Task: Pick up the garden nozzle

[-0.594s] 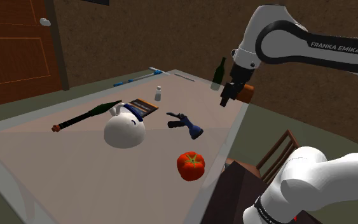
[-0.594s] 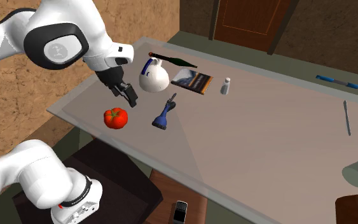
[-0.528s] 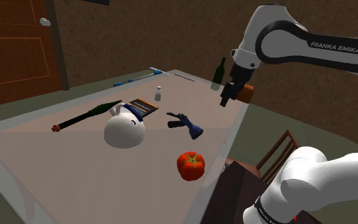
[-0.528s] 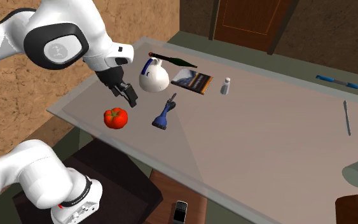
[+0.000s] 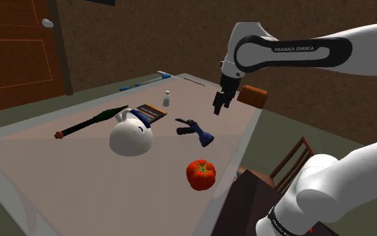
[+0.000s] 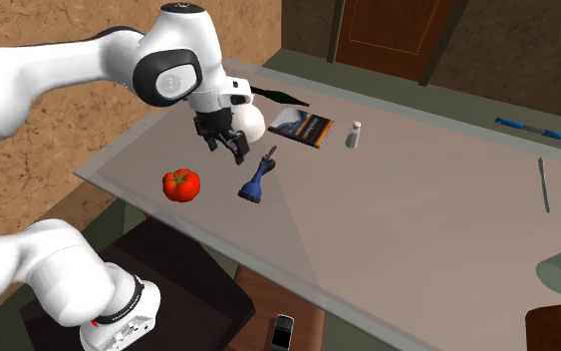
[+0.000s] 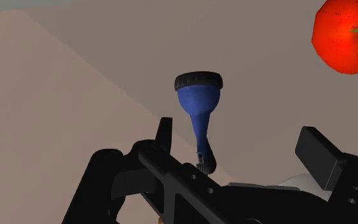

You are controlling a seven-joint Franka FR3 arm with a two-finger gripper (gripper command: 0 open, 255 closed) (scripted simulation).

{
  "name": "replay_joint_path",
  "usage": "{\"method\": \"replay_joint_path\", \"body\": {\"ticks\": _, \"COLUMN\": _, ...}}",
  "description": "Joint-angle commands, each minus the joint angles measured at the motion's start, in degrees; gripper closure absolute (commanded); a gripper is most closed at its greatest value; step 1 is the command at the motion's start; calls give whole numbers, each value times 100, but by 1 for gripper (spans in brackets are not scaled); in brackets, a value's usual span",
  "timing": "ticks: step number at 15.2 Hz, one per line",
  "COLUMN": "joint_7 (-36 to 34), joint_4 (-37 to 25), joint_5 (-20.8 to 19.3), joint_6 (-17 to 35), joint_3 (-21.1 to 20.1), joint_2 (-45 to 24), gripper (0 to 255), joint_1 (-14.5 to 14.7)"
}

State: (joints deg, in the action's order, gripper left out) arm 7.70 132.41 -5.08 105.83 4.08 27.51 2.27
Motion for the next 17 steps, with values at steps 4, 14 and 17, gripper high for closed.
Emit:
{"method": "replay_joint_path", "body": {"ticks": 4, "joint_7": 325, "joint_4": -522, "joint_5": 60, "joint_6": 372, "joint_3": 109, "joint_2": -1214, "gripper": 0, "joint_1": 72}}
{"method": "replay_joint_path", "body": {"ticks": 14, "joint_7": 790, "joint_4": -1579, "joint_5": 230, "joint_6": 757, "joint_3": 144, "joint_2": -3135, "gripper": 0, "joint_1": 125}}
{"method": "replay_joint_path", "body": {"ticks": 17, "joint_7": 786, "joint_4": -1451, "joint_5": 235, "joint_6": 975, "joint_3": 144, "joint_2": -3226, "gripper": 0, "joint_1": 122}}
